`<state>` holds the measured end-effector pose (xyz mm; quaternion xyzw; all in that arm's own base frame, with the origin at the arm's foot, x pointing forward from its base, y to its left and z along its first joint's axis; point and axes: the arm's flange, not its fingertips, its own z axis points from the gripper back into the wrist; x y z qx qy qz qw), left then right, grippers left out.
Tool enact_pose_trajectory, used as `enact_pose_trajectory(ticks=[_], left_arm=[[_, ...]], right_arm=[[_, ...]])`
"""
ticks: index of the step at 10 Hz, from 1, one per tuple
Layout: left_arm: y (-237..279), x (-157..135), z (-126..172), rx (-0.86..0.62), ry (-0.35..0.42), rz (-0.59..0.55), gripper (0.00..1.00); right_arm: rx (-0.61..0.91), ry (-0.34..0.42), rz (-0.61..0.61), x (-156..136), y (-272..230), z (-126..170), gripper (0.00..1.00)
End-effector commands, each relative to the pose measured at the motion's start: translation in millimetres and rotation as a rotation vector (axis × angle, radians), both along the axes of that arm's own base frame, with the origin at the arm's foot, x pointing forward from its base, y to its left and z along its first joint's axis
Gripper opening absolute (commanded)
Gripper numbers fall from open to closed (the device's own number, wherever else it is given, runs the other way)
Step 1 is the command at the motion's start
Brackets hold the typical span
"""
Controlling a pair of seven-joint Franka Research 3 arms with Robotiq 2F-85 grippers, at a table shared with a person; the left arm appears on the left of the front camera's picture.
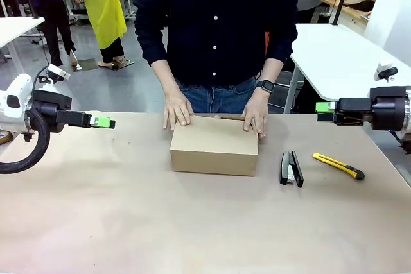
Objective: Pack the item into the box.
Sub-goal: Close the Mailer Box.
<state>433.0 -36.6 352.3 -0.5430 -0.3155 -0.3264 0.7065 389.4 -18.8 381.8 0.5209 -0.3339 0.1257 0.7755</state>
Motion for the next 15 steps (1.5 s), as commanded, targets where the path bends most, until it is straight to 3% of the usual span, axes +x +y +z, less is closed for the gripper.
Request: enact_pose_trajectory(ticks=[1,15], left_arm=[[1.5,-0.4,1.2,0.001,-0.017,-0.001,1.00],[1.5,-0.4,1.2,0.001,-0.017,-0.001,1.00]], right_arm=[[-0.015,-0.022,-0.004,-0.1,-1.5,0.3,1.00],[-0.015,-0.022,-0.004,-0.1,-1.5,0.3,1.00]])
